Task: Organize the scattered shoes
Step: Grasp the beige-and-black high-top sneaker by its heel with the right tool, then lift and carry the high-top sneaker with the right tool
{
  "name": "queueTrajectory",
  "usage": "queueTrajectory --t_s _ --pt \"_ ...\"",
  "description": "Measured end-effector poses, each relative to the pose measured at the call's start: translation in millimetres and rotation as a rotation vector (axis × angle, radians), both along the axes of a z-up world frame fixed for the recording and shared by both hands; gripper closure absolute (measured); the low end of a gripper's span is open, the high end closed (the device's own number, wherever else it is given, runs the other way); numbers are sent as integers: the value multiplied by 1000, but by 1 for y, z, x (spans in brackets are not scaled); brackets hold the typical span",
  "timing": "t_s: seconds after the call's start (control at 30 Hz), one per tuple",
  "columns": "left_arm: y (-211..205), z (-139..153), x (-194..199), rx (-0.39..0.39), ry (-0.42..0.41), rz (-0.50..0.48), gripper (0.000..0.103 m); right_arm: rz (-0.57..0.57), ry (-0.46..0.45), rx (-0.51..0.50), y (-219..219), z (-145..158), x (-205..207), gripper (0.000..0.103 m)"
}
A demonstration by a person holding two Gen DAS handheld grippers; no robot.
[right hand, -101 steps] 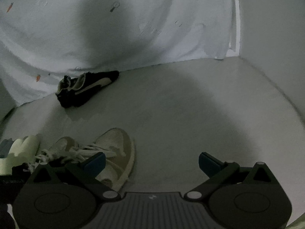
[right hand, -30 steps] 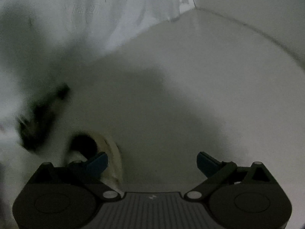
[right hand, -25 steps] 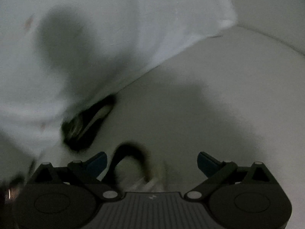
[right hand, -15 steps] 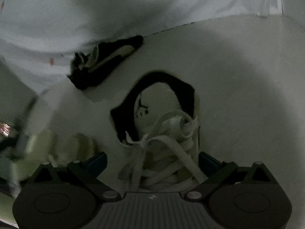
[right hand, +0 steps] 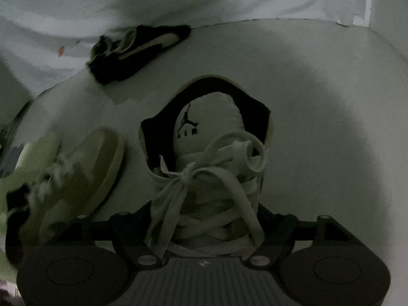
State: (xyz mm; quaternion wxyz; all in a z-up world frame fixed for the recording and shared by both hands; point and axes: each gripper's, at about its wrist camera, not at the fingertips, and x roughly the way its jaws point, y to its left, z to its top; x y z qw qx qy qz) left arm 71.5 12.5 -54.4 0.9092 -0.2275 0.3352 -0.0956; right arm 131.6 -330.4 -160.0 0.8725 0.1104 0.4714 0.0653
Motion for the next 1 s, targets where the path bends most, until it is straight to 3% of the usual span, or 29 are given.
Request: queueTrajectory --t_s 0.13,0.17,0.27,0.37,0.5,0.57,0.7,0.83,1.0 --pt "1 -2 4 22 10 -33 8 -30 -39 -16 5 9 -7 19" --pt "3 -2 5 23 6 -34 8 -41 -100 -78 9 25 -18 14" --pt "12 -3 6 20 7 -31 8 -32 -202 -186 25 54 -38 13" --pt "21 -8 7 15 23 -25 8 28 -261 -152 38 72 -51 16" --pt "37 -18 4 -16 57 -11 8 230 -164 59 80 72 -49 34" --pt "45 -21 4 -37 70 -5 8 313 -92 54 105 62 -42 46" --pt "56 -25 7 -47 90 -23 8 352 -1 185 129 48 -26 47" --pt "64 -27 11 -45 99 -35 8 342 76 153 148 36 -17 56" --pt "71 -25 15 -58 101 -28 8 321 79 138 152 40 -16 62"
